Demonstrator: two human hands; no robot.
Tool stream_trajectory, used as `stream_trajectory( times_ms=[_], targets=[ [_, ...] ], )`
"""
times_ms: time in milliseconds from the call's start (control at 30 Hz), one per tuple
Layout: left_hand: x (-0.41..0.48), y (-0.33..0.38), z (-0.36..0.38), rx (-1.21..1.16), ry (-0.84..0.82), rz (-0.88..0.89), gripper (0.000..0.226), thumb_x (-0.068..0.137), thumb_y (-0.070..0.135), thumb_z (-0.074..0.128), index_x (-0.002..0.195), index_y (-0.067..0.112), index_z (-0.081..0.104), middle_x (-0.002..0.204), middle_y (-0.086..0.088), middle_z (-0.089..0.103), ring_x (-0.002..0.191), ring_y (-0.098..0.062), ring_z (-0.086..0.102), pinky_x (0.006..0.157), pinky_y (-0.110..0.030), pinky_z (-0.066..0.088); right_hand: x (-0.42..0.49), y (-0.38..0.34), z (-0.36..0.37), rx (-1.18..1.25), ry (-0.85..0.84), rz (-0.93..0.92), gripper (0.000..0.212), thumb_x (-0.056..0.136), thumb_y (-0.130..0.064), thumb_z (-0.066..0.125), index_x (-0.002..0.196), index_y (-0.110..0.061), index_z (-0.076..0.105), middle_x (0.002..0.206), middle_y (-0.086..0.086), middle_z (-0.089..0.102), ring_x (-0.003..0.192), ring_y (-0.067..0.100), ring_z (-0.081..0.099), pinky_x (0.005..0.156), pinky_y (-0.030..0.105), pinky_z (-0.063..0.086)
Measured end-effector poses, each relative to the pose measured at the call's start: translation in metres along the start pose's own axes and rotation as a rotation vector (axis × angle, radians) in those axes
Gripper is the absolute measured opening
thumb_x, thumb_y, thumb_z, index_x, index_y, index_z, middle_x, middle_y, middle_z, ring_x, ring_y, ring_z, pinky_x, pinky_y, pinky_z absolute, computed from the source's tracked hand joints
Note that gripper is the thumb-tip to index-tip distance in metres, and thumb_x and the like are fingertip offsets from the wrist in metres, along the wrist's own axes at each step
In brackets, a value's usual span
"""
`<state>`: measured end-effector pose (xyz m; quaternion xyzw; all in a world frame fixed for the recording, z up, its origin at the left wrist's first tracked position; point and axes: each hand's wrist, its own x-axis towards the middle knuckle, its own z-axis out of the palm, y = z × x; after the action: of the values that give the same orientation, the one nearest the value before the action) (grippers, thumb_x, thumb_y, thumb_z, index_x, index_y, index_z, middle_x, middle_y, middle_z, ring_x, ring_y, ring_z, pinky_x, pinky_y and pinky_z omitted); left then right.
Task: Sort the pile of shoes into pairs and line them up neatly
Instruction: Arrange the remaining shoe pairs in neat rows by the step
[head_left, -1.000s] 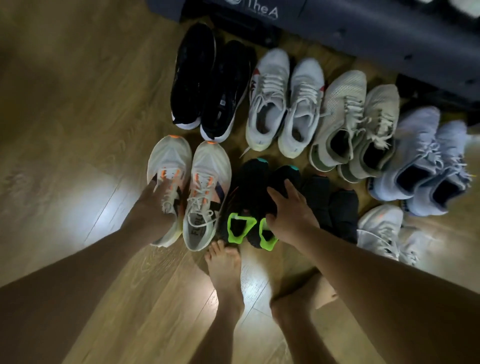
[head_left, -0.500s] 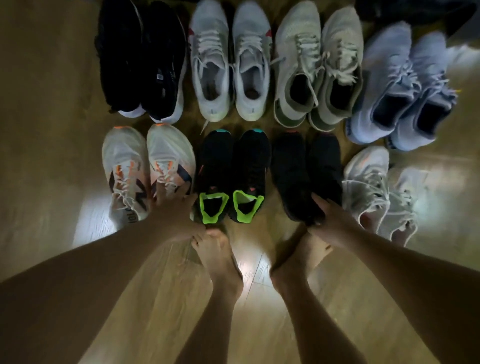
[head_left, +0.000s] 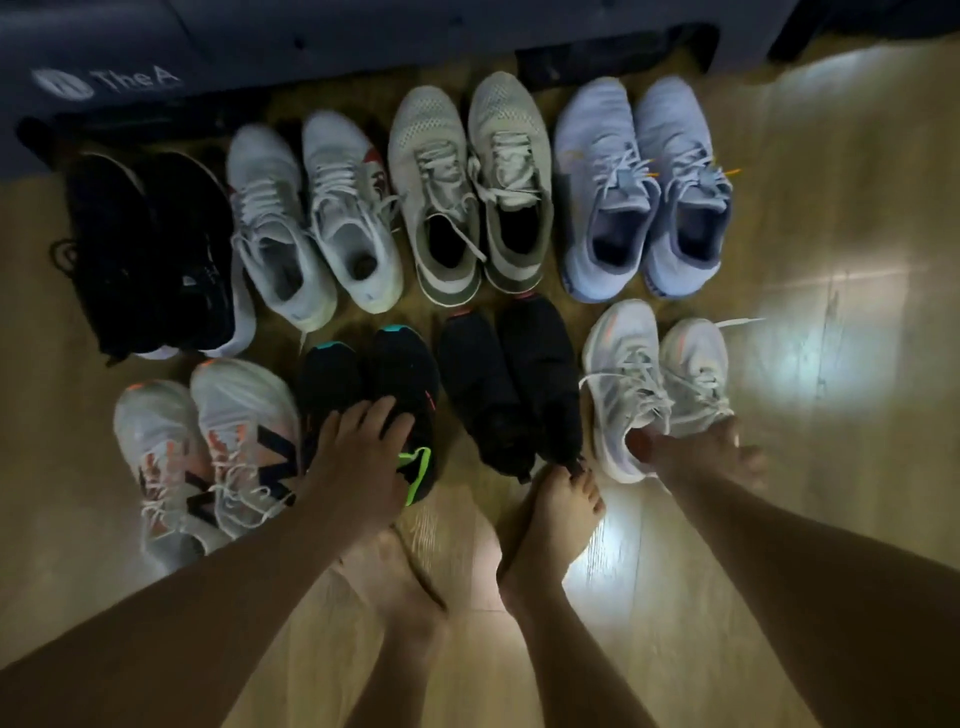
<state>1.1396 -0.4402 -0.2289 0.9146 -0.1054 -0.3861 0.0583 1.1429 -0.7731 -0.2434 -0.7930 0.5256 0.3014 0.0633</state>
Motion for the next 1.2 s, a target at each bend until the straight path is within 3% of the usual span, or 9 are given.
stream_trajectory(
  times_ms=[167, 233, 333, 433, 567, 667, 1000, 1100, 1200],
  targets=[
    [0.031, 0.048, -0.003, -0.076, -0.033, 0.070, 0.067, 0.089, 0.033, 0.054, 0.149, 0.024, 0.026, 0.154, -0.003, 0.022, 0.136, -0.026, 0.032, 0.112, -0.042, 0.030, 0.042, 0.034, 0.004, 0.413, -0.581, 0.271, 0.086, 0.079, -0.015, 0.077, 0.148, -0.022, 0.026, 0.146, 0.009, 0.033, 0.130, 0.045, 0.040, 0.063, 0.054, 0.058],
    [0.039, 0.066, 0.000, -0.100, -0.102, 0.124, 0.066, 0.092, 0.031, 0.053, 0.150, 0.029, 0.022, 0.157, 0.000, 0.016, 0.136, -0.026, 0.032, 0.109, -0.042, 0.035, 0.037, 0.033, 0.005, 0.525, -0.646, 0.227, 0.077, 0.078, -0.014, 0.076, 0.142, -0.021, 0.033, 0.134, 0.011, 0.046, 0.115, 0.039, 0.052, 0.064, 0.048, 0.059],
    [0.045, 0.089, 0.001, -0.075, -0.248, 0.185, 0.072, 0.093, 0.027, 0.055, 0.152, 0.035, 0.015, 0.161, 0.007, 0.001, 0.143, -0.025, 0.022, 0.113, -0.041, 0.034, 0.039, 0.010, 0.008, 0.742, -0.489, 0.217, 0.069, 0.076, -0.014, 0.077, 0.135, -0.012, 0.042, 0.107, 0.008, 0.059, 0.085, 0.029, 0.063, 0.071, 0.051, 0.060],
    [0.056, 0.101, -0.008, -0.061, -0.261, 0.186, 0.074, 0.093, 0.027, 0.056, 0.152, 0.036, 0.014, 0.162, 0.008, 0.000, 0.144, -0.026, 0.021, 0.114, -0.041, 0.033, 0.042, -0.008, 0.000, 0.800, -0.512, 0.265, 0.095, 0.060, -0.015, 0.083, 0.142, -0.018, 0.036, 0.120, 0.008, 0.053, 0.095, 0.035, 0.057, 0.070, 0.057, 0.056],
    [0.079, 0.110, -0.034, -0.018, -0.259, 0.157, 0.074, 0.092, 0.029, 0.056, 0.152, 0.037, 0.013, 0.162, 0.006, 0.000, 0.144, -0.028, 0.020, 0.114, -0.046, 0.032, 0.036, 0.016, -0.009, 0.783, -0.446, 0.057, 0.070, 0.079, -0.018, 0.074, 0.140, -0.026, 0.039, 0.120, 0.000, 0.055, 0.105, 0.029, 0.057, 0.088, 0.050, 0.054],
    [0.098, 0.116, -0.053, 0.001, -0.240, 0.135, 0.074, 0.092, 0.030, 0.056, 0.153, 0.035, 0.014, 0.162, 0.005, 0.002, 0.144, -0.029, 0.020, 0.113, -0.047, 0.032, 0.045, 0.025, -0.012, 0.744, -0.470, -0.075, 0.073, 0.084, -0.012, 0.067, 0.146, -0.032, 0.033, 0.128, -0.002, 0.052, 0.117, 0.027, 0.053, 0.099, 0.047, 0.048],
    [0.100, 0.140, -0.052, -0.135, -0.209, 0.085, 0.072, 0.091, 0.030, 0.057, 0.153, 0.030, 0.019, 0.161, 0.003, 0.008, 0.143, -0.027, 0.023, 0.112, -0.045, 0.034, 0.061, 0.026, -0.021, 0.794, -0.616, 0.015, 0.082, 0.081, -0.010, 0.074, 0.150, -0.022, 0.031, 0.129, 0.000, 0.044, 0.101, 0.024, 0.057, 0.082, 0.050, 0.058],
    [0.083, 0.134, -0.050, -0.122, -0.238, 0.083, 0.071, 0.092, 0.029, 0.055, 0.153, 0.030, 0.018, 0.161, 0.006, 0.007, 0.143, -0.026, 0.023, 0.112, -0.044, 0.034, 0.053, 0.026, -0.016, 0.714, -0.555, -0.017, 0.088, 0.083, -0.018, 0.074, 0.154, -0.026, 0.021, 0.140, 0.002, 0.038, 0.105, 0.027, 0.056, 0.082, 0.046, 0.057],
    [0.049, 0.124, -0.068, -0.236, -0.230, 0.013, 0.070, 0.091, 0.024, 0.056, 0.152, 0.028, 0.022, 0.160, 0.004, 0.014, 0.143, -0.024, 0.025, 0.113, -0.044, 0.033, 0.033, 0.030, -0.032, 0.624, -0.465, -0.068, 0.091, 0.082, -0.022, 0.073, 0.154, -0.029, 0.019, 0.143, 0.004, 0.043, 0.106, 0.030, 0.056, 0.065, 0.034, 0.051]
  ],
)
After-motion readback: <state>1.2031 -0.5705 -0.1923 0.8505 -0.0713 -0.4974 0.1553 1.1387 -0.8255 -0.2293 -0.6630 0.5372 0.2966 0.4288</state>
